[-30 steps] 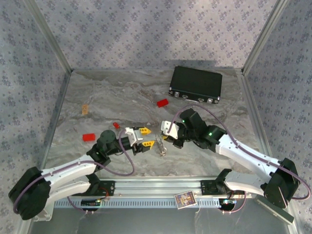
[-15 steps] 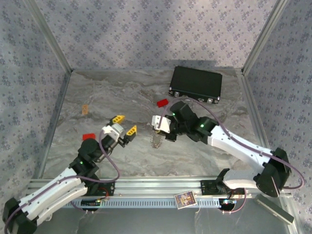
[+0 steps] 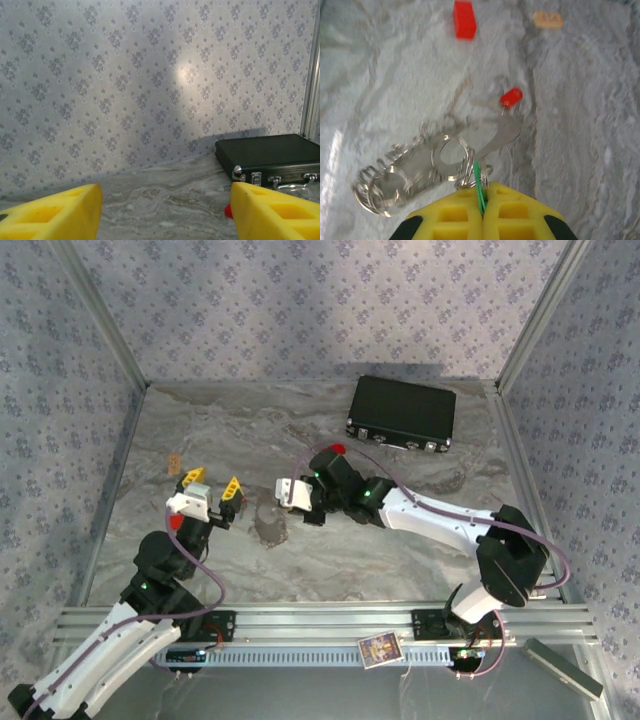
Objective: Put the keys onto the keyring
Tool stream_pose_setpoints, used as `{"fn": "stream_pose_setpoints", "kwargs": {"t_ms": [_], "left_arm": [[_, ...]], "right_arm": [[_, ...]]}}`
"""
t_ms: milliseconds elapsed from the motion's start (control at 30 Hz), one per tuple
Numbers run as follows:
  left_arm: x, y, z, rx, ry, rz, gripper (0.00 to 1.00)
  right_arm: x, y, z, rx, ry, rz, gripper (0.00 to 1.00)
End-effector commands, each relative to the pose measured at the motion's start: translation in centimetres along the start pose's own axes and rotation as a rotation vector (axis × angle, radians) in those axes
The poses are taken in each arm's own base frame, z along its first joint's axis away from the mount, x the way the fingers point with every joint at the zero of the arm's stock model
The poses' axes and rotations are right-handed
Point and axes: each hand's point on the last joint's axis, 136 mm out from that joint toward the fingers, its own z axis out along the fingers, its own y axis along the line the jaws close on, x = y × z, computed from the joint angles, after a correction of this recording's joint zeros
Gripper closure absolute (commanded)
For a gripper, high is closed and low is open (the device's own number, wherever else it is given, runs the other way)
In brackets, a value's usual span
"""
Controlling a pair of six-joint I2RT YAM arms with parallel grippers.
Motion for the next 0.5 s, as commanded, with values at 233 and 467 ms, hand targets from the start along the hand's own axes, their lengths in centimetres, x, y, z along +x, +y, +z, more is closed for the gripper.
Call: {"fn": "stream_pose_setpoints", "kwargs": {"t_ms": [233,467], "left_arm": [[1.7,0.6,1.5,-0.036,0.071,-0.095,0.32],[2.8,0.6,1.9,-0.039,0.107,-0.118,0.32]], "right_arm": [[12.0,3.6,0.6,-0.01,0.354,-0.072,1.0],[16.0,4.3,0.3,-0.01,0.537,-0.092,1.0]]}}
